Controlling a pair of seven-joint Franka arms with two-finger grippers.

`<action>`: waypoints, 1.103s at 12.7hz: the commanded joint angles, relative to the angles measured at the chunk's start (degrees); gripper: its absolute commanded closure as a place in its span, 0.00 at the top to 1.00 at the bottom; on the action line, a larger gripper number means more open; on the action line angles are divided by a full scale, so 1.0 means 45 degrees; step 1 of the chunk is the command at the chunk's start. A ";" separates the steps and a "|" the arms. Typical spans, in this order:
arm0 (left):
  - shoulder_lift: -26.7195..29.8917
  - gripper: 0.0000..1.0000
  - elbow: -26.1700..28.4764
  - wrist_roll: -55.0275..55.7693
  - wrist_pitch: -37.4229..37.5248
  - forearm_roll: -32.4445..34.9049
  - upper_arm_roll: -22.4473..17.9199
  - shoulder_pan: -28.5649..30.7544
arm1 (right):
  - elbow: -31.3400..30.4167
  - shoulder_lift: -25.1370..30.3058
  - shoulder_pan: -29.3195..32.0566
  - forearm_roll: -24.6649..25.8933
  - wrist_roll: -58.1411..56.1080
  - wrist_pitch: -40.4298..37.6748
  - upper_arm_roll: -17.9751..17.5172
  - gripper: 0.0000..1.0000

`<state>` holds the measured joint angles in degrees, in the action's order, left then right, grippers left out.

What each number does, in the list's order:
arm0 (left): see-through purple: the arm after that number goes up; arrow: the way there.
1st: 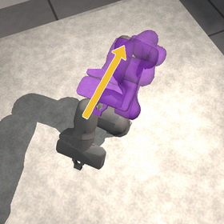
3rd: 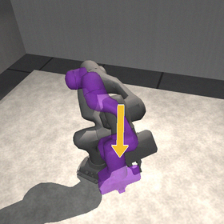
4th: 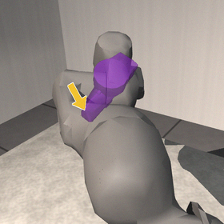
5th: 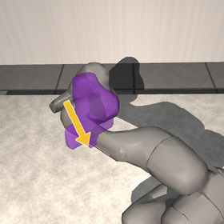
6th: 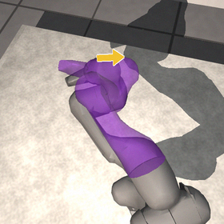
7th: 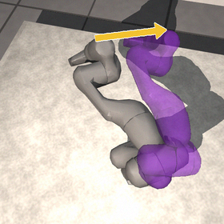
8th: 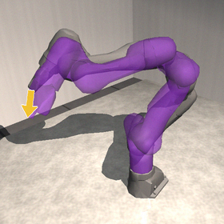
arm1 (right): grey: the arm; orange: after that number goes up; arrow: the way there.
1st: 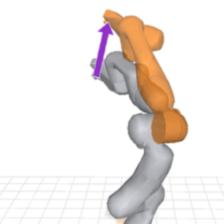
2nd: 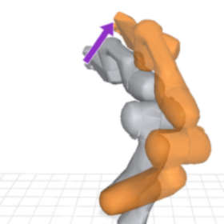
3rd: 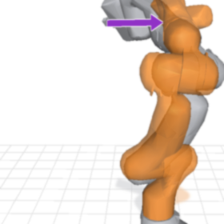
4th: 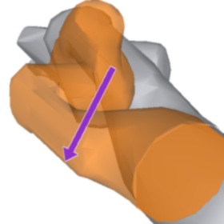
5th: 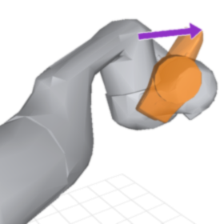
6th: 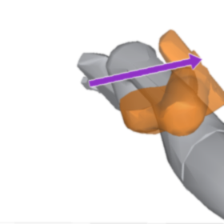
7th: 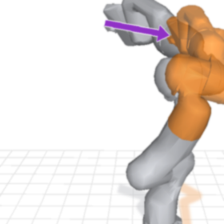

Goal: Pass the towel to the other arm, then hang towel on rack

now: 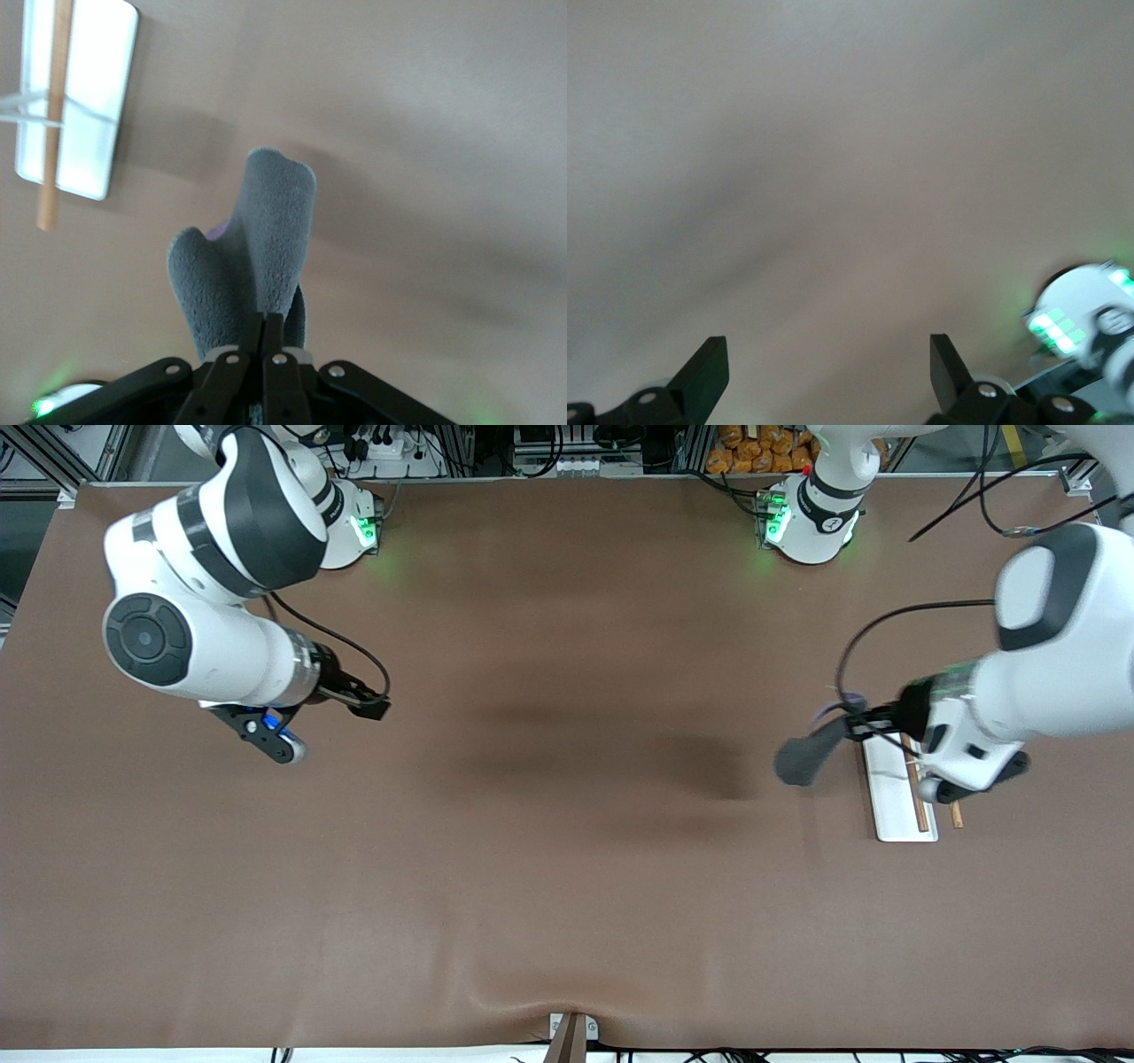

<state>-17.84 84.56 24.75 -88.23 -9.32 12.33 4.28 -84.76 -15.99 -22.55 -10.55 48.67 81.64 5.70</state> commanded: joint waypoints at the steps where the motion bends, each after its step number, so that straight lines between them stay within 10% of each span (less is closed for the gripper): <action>1: -0.0195 0.00 0.0270 -0.1684 0.0172 -0.0158 0.0092 0.0745 | -0.0362 0.0564 0.0499 0.0759 -0.2778 -0.0388 0.0644 1.00; 14: -0.1505 0.00 0.0173 -0.8620 -0.0158 0.0976 0.0034 0.3676 | -0.4622 0.4413 0.0929 0.2443 -1.2084 0.2952 0.3226 1.00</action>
<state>-24.08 86.14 -11.44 -88.37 -5.91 12.02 20.13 -103.76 1.56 -18.40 -0.76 -5.14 94.82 21.09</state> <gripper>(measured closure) 0.974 0.000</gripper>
